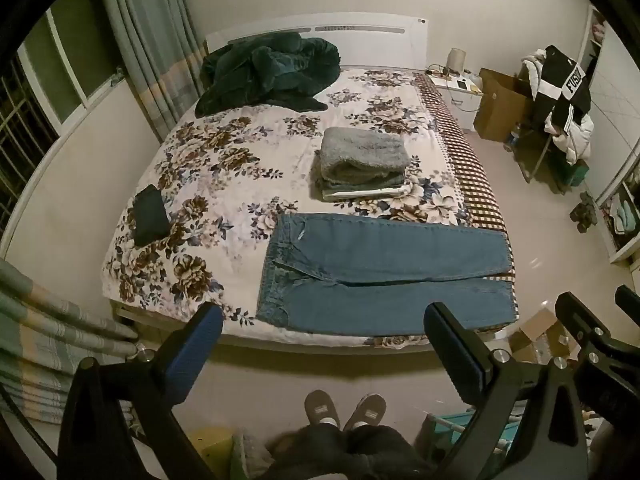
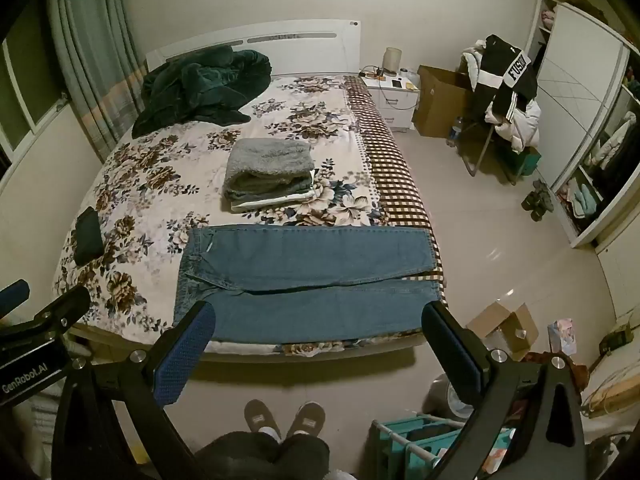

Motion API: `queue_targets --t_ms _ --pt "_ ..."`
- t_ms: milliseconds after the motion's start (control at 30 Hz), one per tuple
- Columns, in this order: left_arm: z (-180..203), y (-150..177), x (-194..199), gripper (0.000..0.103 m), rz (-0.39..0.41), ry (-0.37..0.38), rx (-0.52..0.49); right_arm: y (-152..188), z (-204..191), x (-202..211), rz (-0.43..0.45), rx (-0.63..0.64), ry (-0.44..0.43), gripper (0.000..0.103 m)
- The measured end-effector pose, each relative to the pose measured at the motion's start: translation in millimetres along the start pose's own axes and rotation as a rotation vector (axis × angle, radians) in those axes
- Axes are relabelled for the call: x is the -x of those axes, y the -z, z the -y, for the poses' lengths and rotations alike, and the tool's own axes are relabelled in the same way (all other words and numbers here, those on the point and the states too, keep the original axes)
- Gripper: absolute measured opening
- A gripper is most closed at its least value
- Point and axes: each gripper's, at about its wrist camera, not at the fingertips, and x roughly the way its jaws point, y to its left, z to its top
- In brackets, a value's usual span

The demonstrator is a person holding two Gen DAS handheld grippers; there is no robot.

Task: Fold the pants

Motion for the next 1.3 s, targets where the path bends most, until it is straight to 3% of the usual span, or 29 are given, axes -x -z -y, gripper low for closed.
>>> queue_targets --t_ms 900,1300 --pt "-9 -10 3 0.103 0.014 0.002 0.004 -4 -1 0 0.003 0.001 -0.006 0.103" --pt "-10 -12 6 0.103 0.017 0.005 0.005 -3 -20 3 0.0 0.001 -0.009 0.103"
